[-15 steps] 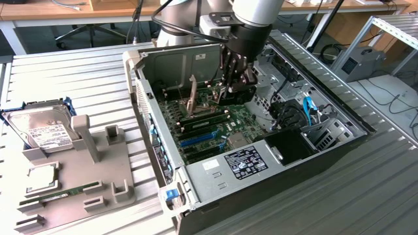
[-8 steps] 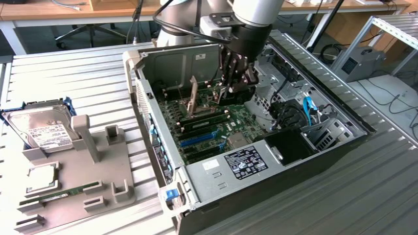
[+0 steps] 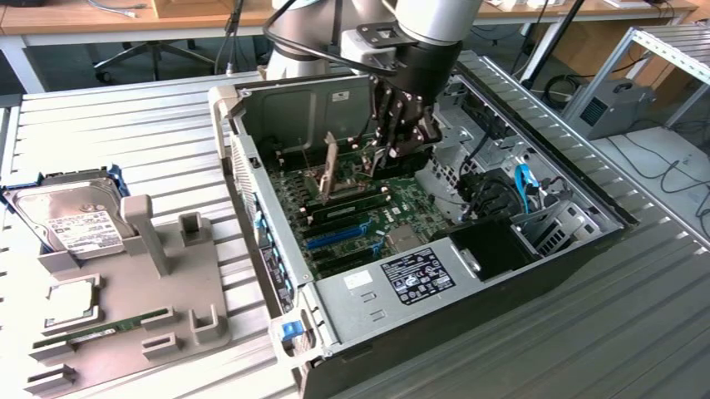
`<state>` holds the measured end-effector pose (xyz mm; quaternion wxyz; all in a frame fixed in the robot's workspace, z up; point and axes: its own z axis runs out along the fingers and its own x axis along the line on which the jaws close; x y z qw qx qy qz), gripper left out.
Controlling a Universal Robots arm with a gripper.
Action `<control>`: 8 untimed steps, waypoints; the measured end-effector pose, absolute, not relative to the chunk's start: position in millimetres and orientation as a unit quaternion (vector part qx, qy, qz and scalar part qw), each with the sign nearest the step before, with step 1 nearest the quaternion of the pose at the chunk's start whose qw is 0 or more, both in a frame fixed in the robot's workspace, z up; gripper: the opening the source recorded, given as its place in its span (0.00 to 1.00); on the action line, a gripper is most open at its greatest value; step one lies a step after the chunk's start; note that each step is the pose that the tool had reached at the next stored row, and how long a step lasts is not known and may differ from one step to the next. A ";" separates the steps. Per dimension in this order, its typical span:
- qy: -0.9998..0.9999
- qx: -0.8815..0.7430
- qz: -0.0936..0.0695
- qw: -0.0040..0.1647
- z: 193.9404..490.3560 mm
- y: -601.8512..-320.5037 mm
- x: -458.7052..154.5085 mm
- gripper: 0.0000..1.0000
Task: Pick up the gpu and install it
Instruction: 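Insert the gpu into the slot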
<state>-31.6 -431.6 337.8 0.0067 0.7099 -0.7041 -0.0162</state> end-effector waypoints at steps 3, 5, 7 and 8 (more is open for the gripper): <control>-0.697 0.717 -0.016 0.007 337.8 -431.6 -31.6 0.26; -0.692 0.722 -0.016 0.007 337.8 -431.6 -31.6 0.26; -0.688 0.726 -0.016 0.007 337.8 -431.6 -31.6 0.26; -0.686 0.728 -0.016 0.007 337.8 -431.6 -31.6 0.26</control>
